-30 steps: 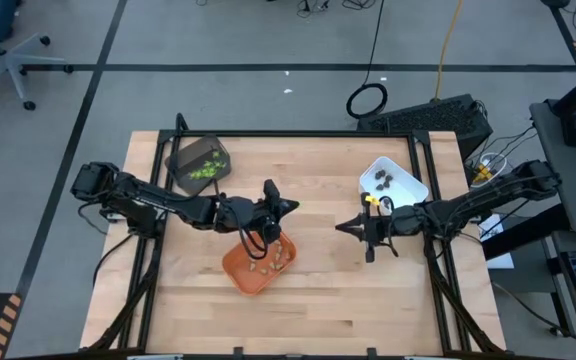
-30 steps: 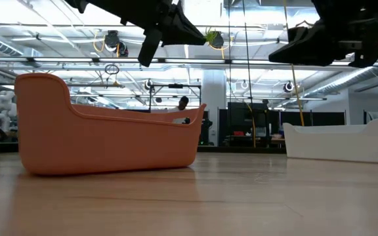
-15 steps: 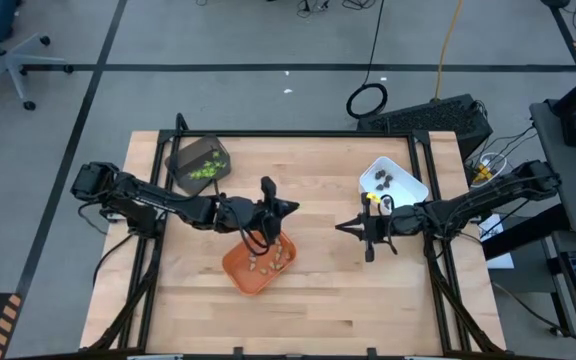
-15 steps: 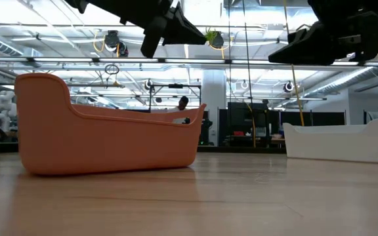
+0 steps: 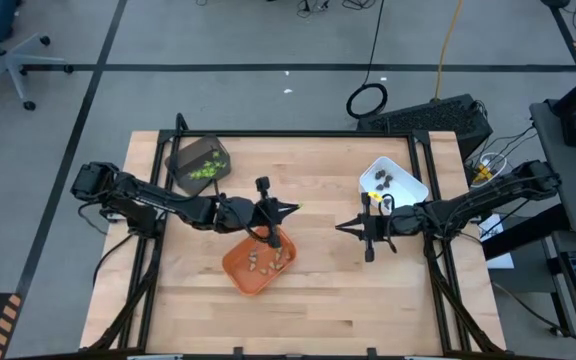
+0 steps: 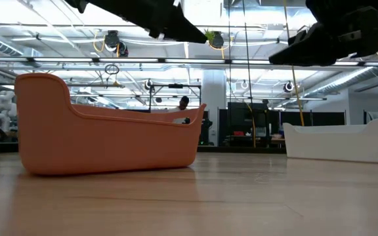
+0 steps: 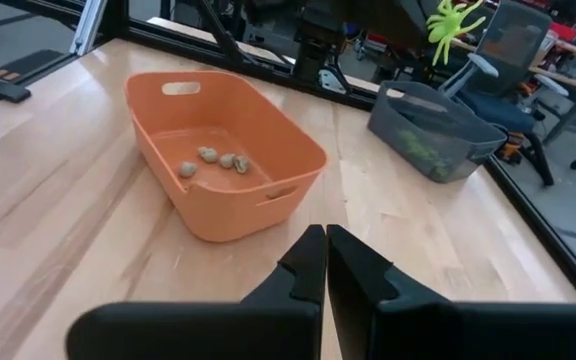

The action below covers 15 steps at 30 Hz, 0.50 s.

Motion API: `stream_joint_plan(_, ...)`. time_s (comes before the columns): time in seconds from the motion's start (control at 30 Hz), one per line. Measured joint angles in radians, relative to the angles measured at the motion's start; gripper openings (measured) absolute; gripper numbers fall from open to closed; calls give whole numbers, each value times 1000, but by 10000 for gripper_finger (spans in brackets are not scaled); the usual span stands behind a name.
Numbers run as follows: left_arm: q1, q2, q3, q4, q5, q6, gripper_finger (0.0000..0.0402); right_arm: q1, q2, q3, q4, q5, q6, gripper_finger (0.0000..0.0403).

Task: Sort Halloween decoration
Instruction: Put the green spider toy into the black bin

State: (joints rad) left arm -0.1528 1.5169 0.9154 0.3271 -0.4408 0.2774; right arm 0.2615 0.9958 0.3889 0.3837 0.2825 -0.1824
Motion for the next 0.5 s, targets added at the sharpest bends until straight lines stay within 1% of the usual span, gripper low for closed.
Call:
stream_joint_plan(0.17, 0, 0, 0, -12, 0, -392, 0, 0, 0, 0, -19, 0, 25, 0)
stream_joint_plan(0.23, 0, 0, 0, -18, 1, -507, 0, 0, 0, 0, -31, 0, 35, 0)
stream_joint_plan(0.4, 0, 0, 0, -23, 18, -690, 0, 0, 0, 0, -42, 0, 40, 0)
stream_joint_plan(0.5, -2, 0, 0, -23, 32, -774, 0, 0, 0, 0, -44, 0, 40, 0)
